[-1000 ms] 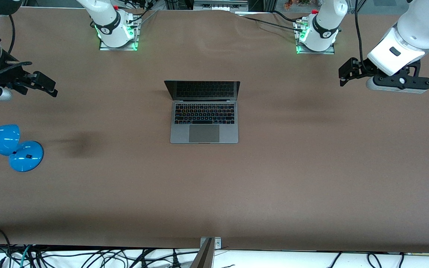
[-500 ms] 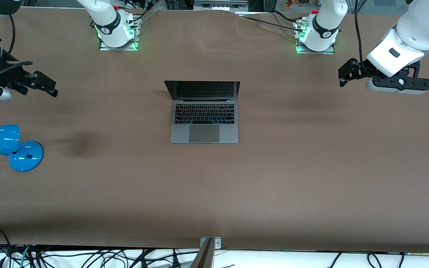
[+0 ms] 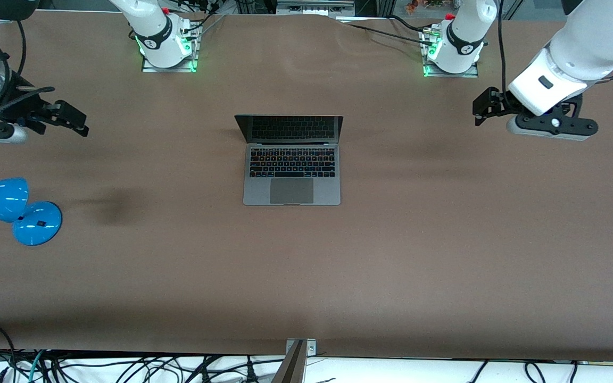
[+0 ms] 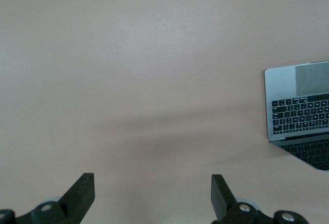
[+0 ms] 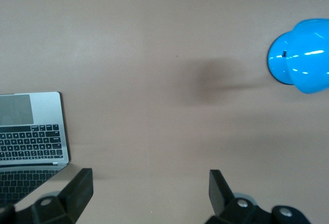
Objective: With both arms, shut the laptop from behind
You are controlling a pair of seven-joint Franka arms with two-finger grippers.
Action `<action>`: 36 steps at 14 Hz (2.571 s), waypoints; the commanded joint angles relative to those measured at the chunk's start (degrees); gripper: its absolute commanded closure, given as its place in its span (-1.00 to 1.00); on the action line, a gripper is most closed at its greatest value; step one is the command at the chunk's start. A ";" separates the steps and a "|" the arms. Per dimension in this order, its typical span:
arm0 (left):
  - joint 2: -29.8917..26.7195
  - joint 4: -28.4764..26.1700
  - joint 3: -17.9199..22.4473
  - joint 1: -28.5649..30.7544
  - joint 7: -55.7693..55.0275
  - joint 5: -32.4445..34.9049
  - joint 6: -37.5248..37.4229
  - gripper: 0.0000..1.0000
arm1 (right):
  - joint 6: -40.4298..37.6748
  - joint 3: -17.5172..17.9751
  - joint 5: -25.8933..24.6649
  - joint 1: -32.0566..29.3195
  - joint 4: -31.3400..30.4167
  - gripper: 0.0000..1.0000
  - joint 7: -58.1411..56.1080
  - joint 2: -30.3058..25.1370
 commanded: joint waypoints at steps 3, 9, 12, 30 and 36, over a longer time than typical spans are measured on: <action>3.90 3.73 0.08 -1.66 -1.21 -3.72 -0.26 -1.00 | -1.67 5.75 0.84 -0.36 -1.58 -1.00 0.02 -0.89; 8.82 5.75 0.08 -8.24 -10.44 -4.33 0.00 -1.00 | -1.68 18.49 1.01 0.86 -1.93 -1.00 1.94 0.60; 12.69 9.35 0.08 -11.76 -18.60 -4.07 0.01 -1.00 | -0.28 20.27 2.06 4.89 -2.02 -0.83 11.05 2.70; 19.55 3.92 -0.10 -31.72 -36.65 -8.01 2.55 -0.64 | 1.84 20.36 6.45 14.66 -5.88 1.00 24.80 10.09; 21.75 1.98 -0.18 -31.63 -39.81 -17.16 2.03 1.00 | 1.32 20.36 12.17 14.67 -8.88 1.00 24.01 12.47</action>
